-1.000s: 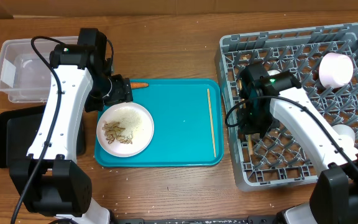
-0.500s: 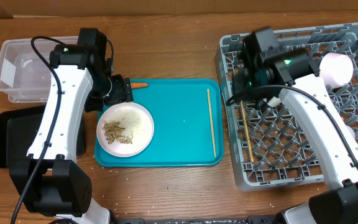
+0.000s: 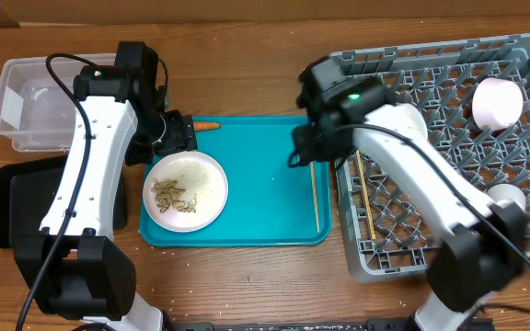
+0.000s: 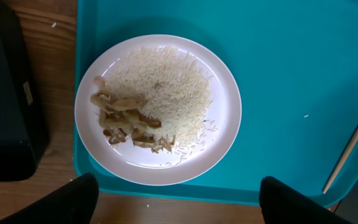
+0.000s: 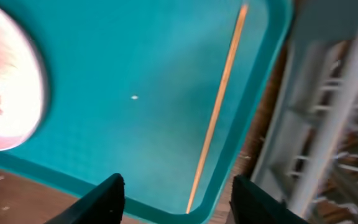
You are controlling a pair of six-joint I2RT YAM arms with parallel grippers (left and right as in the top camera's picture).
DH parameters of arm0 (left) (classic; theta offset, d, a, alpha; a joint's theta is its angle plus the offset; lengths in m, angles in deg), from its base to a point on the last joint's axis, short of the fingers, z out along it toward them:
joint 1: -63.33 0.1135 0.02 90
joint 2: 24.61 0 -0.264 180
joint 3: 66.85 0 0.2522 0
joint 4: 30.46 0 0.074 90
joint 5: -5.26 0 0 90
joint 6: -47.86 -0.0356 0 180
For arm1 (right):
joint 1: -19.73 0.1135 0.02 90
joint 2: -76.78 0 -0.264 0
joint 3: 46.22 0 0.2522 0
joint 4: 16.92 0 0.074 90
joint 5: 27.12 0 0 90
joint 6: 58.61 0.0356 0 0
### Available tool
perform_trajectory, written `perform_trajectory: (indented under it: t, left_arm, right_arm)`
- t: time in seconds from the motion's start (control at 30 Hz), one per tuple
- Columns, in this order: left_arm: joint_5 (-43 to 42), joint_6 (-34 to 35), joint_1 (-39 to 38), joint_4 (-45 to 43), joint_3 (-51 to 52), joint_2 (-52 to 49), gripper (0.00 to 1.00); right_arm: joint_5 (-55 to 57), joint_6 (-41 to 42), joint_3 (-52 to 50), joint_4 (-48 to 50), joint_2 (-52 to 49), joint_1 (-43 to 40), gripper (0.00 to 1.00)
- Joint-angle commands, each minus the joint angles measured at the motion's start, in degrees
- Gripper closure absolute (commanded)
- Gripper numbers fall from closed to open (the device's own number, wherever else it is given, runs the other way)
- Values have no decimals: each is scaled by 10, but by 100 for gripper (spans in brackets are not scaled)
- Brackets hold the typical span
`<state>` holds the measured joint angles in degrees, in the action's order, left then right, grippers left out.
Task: Sort waste into correct bins and load items into the dishwasher
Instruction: 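Grasp the remaining chopstick on the tray with the right gripper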
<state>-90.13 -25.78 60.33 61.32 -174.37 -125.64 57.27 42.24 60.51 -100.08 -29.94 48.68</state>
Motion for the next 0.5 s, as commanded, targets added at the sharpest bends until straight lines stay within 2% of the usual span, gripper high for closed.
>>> perform_trajectory:
  t: [0.0, 0.47]
  left_arm:
    - [-6, 4, -4, 0, -9, 14, 15]
    - [-6, 4, -4, -1, -9, 14, 15]
  right_arm:
    - [1, 14, -10, 7, -36, 6, 42]
    - [5, 47, -36, 32, -141, 7, 41]
